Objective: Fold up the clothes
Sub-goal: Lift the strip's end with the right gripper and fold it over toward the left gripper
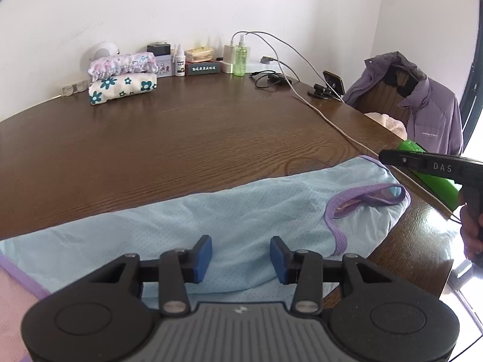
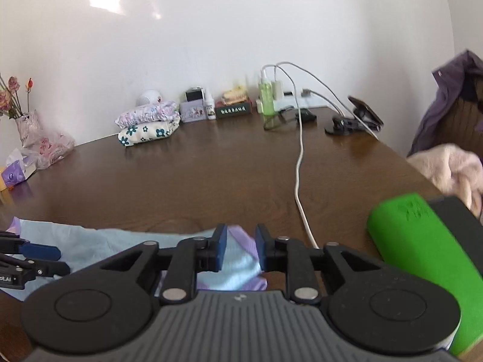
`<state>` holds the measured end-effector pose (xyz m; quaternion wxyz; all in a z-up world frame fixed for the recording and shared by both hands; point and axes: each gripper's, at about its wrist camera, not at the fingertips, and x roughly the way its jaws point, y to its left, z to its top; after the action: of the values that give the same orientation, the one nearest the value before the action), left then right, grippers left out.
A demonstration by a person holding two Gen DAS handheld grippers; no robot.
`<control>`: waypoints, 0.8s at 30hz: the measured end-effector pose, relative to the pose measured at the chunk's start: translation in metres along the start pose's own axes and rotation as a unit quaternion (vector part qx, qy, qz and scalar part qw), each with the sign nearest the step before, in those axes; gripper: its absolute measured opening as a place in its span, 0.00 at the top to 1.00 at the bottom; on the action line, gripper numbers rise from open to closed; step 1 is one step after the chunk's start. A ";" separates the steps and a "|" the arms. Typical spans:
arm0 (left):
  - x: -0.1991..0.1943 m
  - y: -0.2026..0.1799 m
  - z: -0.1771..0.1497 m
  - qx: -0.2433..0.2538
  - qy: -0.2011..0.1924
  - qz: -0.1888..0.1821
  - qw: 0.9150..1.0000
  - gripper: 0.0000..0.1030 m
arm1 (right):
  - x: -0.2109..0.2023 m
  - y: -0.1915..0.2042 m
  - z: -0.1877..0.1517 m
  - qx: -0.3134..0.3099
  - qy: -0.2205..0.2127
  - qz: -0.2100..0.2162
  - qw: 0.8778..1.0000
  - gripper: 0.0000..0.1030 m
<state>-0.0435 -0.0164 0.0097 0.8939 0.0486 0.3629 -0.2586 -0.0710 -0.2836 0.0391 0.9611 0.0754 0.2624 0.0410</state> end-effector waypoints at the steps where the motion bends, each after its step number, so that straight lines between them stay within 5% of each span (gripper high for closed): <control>1: -0.002 0.002 0.003 -0.008 -0.002 -0.007 1.000 0.60 | 0.004 0.001 0.003 -0.005 -0.003 0.001 1.000 0.78; 6: 0.003 -0.019 0.024 0.019 -0.015 -0.026 0.999 0.56 | 0.050 -0.016 0.020 0.035 0.084 0.048 0.995 0.78; 9: 0.017 -0.033 0.021 0.045 -0.001 -0.016 0.999 0.59 | 0.054 -0.017 0.019 0.030 0.077 0.047 0.995 0.92; 15: 0.023 -0.042 0.004 0.075 -0.002 -0.005 0.997 0.57 | 0.050 -0.013 0.008 0.009 0.049 0.017 0.999 0.86; 20: 0.015 -0.027 0.011 0.033 -0.003 -0.010 0.999 0.57 | 0.012 -0.002 0.022 -0.016 0.019 0.024 0.999 0.85; 24: -0.017 0.007 0.010 -0.021 -0.028 0.018 0.999 0.56 | 0.008 0.018 0.008 -0.060 0.084 0.062 0.993 0.85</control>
<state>-0.0443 -0.0053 0.0279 0.9091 0.0289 0.3421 -0.2360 -0.0610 -0.2660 0.0450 0.9342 0.0297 0.3340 0.1219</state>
